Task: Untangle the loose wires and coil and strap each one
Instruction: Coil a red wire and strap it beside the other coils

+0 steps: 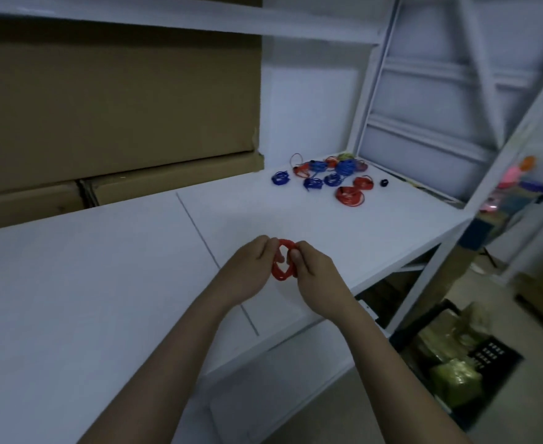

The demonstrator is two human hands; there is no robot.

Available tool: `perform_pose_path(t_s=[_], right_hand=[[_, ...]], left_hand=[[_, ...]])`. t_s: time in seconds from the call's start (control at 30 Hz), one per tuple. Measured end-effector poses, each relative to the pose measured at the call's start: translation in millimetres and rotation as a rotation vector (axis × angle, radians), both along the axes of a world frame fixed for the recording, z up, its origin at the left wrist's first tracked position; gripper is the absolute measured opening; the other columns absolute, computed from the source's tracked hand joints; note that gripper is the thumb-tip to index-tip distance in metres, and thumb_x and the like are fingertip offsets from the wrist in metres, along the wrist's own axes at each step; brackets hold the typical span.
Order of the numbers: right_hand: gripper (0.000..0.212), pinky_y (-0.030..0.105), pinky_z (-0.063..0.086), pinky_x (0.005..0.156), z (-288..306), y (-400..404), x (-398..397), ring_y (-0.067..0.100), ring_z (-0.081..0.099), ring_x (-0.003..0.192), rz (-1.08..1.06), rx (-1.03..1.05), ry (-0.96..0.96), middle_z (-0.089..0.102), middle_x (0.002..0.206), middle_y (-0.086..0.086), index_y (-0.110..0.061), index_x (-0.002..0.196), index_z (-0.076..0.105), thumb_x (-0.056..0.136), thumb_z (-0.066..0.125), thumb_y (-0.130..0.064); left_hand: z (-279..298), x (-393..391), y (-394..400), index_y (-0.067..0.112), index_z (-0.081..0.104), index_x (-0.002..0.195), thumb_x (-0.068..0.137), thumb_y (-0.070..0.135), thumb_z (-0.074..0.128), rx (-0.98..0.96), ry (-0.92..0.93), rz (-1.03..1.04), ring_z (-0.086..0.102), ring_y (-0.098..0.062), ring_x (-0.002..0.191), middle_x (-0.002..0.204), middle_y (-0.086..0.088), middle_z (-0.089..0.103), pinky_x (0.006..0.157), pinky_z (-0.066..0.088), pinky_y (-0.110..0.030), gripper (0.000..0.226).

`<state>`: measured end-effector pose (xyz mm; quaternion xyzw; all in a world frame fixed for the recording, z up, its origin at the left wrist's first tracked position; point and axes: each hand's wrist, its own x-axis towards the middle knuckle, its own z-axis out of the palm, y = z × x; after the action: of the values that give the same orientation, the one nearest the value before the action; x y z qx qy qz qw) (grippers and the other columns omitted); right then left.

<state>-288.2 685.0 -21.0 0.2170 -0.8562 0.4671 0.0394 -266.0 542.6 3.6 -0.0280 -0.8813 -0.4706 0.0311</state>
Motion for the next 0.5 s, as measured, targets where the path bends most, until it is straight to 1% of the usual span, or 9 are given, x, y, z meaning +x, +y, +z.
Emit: perform_pose_path(t_s=[0.1, 0.17, 0.23, 0.3, 0.37, 0.4, 0.43, 0.47, 0.5], right_hand=[[0.033, 0.016, 0.034, 0.056, 2.3, 52.4, -25.2, 0.003, 0.044, 0.057, -0.043, 0.098, -0.017, 0.050, 0.067, -0.007, -0.025, 0.073, 0.043, 0.104, 0.031, -0.023], [0.033, 0.015, 0.034, 0.055, 4.6, 81.4, -44.0, 0.004, 0.045, 0.058, -0.041, 0.133, -0.016, 0.050, 0.068, -0.008, -0.028, 0.073, 0.042, 0.104, 0.031, -0.023], [0.032, 0.015, 0.034, 0.055, 6.1, 105.9, -65.4, 0.004, 0.046, 0.059, -0.030, 0.127, -0.016, 0.051, 0.069, -0.008, -0.028, 0.074, 0.043, 0.104, 0.032, -0.024], [0.030, 0.018, 0.035, 0.058, 4.0, 125.1, -86.3, 0.004, 0.047, 0.060, -0.035, 0.064, -0.030, 0.053, 0.071, -0.006, -0.023, 0.080, 0.051, 0.104, 0.033, -0.022], [0.027, 0.023, 0.041, 0.065, 0.3, 140.7, -110.3, 0.006, 0.051, 0.066, -0.056, -0.003, -0.024, 0.058, 0.077, -0.002, -0.016, 0.098, 0.059, 0.104, 0.033, -0.020], [0.028, 0.026, 0.045, 0.070, -2.0, 147.8, -124.3, 0.008, 0.054, 0.071, -0.067, -0.033, -0.017, 0.060, 0.081, -0.001, -0.015, 0.108, 0.059, 0.104, 0.032, -0.020], [0.030, 0.028, 0.048, 0.075, -4.3, 154.1, -137.1, 0.010, 0.057, 0.075, -0.076, -0.060, -0.015, 0.062, 0.086, 0.000, -0.016, 0.119, 0.056, 0.104, 0.030, -0.021], [0.033, 0.029, 0.050, 0.077, -6.9, 160.8, -151.7, 0.010, 0.059, 0.079, -0.091, -0.075, -0.002, 0.063, 0.090, -0.001, -0.019, 0.130, 0.050, 0.104, 0.029, -0.022], [0.037, 0.025, 0.050, 0.073, -9.4, 166.5, -165.2, 0.007, 0.059, 0.079, -0.111, -0.080, 0.023, 0.063, 0.094, -0.002, -0.024, 0.139, 0.040, 0.104, 0.028, -0.023]], left_hand=[[-3.3, -20.4, 54.8, 0.020, 0.050, 0.092, 0.103, 0.040, 0.023, -0.111, -0.007, -0.016, 0.063, -0.012, 0.071, 0.082, 0.004, 0.065, 0.069, 0.051, -0.029, 0.036], [-3.3, -36.7, 83.2, 0.020, 0.048, 0.100, 0.102, 0.046, 0.022, -0.153, -0.015, -0.048, 0.065, -0.011, 0.063, 0.079, 0.003, 0.068, 0.065, 0.054, -0.029, 0.037], [-5.2, -58.4, 107.0, 0.020, 0.045, 0.101, 0.101, 0.048, 0.021, -0.164, -0.021, -0.058, 0.060, -0.009, 0.056, 0.073, 0.002, 0.066, 0.057, 0.049, -0.024, 0.037], [-8.3, -82.2, 128.5, 0.019, 0.044, 0.100, 0.103, 0.043, 0.021, -0.149, -0.003, -0.050, 0.058, -0.010, 0.059, 0.072, 0.001, 0.063, 0.055, 0.045, -0.024, 0.033], [-11.7, -110.6, 149.2, 0.018, 0.043, 0.099, 0.104, 0.039, 0.021, -0.131, 0.038, -0.033, 0.059, -0.013, 0.063, 0.073, 0.002, 0.060, 0.055, 0.044, -0.027, 0.031], [-13.4, -126.2, 159.3, 0.018, 0.042, 0.098, 0.104, 0.038, 0.022, -0.130, 0.063, -0.024, 0.059, -0.014, 0.064, 0.072, 0.002, 0.059, 0.055, 0.044, -0.028, 0.029], [-15.8, -141.2, 168.5, 0.018, 0.042, 0.097, 0.104, 0.037, 0.022, -0.125, 0.087, -0.016, 0.058, -0.014, 0.062, 0.071, 0.002, 0.058, 0.053, 0.044, -0.028, 0.028], [-18.3, -158.0, 177.9, 0.020, 0.041, 0.095, 0.104, 0.036, 0.023, -0.119, 0.116, -0.011, 0.056, -0.011, 0.060, 0.070, 0.004, 0.057, 0.050, 0.042, -0.023, 0.026], [-20.6, -173.4, 186.0, 0.022, 0.039, 0.095, 0.104, 0.035, 0.023, -0.112, 0.138, -0.009, 0.054, -0.005, 0.057, 0.069, 0.008, 0.055, 0.047, 0.037, -0.017, 0.023]])
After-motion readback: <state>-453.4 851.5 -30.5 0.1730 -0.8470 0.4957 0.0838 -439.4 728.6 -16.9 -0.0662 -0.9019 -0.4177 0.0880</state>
